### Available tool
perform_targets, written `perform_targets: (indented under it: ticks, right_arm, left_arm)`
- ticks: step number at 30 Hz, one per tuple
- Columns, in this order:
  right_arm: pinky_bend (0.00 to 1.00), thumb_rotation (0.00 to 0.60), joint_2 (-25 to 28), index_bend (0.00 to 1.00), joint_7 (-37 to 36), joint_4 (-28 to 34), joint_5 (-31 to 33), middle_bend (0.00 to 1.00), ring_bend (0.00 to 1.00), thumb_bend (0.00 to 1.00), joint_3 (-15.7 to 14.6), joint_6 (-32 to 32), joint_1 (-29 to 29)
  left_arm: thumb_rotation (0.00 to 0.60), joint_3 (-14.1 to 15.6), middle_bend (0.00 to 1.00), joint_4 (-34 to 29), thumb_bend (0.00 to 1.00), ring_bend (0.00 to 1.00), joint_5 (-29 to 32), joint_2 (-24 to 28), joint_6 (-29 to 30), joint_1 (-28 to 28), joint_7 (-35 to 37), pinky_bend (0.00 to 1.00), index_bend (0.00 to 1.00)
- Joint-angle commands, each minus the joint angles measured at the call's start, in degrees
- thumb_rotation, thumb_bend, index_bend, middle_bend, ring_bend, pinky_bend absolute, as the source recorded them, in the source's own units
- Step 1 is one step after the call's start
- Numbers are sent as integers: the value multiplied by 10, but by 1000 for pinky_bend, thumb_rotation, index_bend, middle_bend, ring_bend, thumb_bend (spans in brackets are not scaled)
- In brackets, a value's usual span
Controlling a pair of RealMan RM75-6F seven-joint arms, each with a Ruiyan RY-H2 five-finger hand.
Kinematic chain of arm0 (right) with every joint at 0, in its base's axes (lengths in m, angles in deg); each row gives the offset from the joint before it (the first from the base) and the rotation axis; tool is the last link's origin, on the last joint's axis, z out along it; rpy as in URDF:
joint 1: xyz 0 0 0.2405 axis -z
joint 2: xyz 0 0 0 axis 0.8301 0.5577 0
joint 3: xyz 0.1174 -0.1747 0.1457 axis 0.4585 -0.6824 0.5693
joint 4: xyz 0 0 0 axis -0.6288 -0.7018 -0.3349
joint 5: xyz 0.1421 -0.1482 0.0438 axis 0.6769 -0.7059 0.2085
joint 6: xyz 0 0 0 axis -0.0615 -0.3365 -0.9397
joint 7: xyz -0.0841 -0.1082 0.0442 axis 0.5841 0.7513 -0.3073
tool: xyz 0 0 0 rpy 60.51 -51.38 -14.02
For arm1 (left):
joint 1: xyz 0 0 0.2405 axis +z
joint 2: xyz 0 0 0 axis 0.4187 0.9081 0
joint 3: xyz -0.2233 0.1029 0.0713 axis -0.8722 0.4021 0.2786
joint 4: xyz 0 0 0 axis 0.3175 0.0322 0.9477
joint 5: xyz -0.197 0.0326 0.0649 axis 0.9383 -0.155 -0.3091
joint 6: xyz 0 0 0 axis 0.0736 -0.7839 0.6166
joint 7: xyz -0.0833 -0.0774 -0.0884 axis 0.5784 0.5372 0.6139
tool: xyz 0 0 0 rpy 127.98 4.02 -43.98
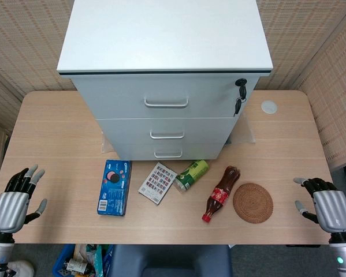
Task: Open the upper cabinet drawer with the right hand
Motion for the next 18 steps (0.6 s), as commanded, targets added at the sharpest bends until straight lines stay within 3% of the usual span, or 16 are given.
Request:
perform_targets:
  ticks: [1, 18]
  right_arm:
    - [350, 600, -2, 288, 2, -1, 1, 377, 270, 254, 0, 0, 0]
    - [351, 600, -11, 288, 13, -1, -16, 395, 276, 254, 7, -7, -12]
  left_arm:
    - [600, 0, 61, 1, 356, 56, 0, -2, 0, 0, -1, 114, 108]
    - [600, 3, 61, -2, 355, 57, -7, -3, 6, 2, 4, 114, 108]
